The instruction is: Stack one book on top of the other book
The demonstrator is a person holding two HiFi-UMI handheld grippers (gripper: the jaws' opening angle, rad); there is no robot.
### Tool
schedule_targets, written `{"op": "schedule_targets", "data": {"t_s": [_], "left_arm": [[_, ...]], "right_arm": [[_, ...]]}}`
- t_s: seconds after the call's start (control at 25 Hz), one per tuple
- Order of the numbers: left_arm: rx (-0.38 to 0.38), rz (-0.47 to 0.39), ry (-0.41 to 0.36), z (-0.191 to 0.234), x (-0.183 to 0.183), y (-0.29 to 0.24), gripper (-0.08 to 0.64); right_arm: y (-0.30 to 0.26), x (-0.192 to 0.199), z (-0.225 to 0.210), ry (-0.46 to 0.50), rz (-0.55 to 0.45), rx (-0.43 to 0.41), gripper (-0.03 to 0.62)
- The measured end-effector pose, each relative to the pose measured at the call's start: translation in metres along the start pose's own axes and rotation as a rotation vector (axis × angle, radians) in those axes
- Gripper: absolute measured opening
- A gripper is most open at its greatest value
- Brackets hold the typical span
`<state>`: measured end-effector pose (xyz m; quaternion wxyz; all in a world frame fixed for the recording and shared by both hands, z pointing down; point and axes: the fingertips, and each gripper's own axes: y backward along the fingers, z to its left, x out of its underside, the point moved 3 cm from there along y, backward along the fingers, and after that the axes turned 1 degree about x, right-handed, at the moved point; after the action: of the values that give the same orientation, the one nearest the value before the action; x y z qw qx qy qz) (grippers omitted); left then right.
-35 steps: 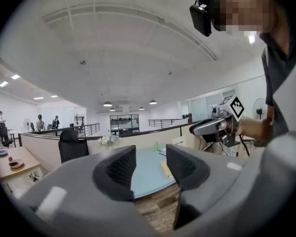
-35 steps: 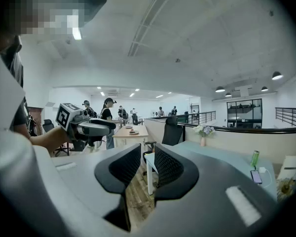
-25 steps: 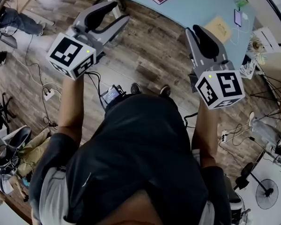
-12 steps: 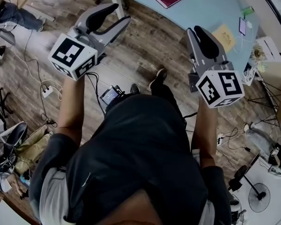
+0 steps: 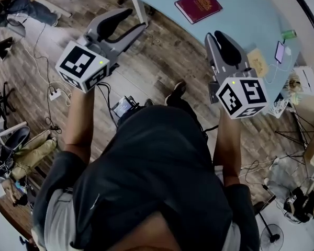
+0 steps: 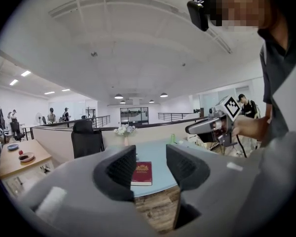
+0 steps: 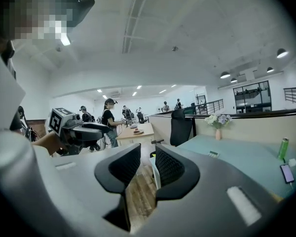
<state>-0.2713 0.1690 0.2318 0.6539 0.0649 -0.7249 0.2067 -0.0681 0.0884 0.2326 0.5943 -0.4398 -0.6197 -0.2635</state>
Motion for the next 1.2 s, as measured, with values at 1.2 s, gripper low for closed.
{"op": "schedule_targets", "data": {"t_s": [1.2], "left_arm": [[0.032,0.125,-0.016,-0.035,-0.015,-0.211,0.239]], "right_arm": [[-0.021,-0.001,-0.193,-0.102,0.007,-0.071,0.089]]}}
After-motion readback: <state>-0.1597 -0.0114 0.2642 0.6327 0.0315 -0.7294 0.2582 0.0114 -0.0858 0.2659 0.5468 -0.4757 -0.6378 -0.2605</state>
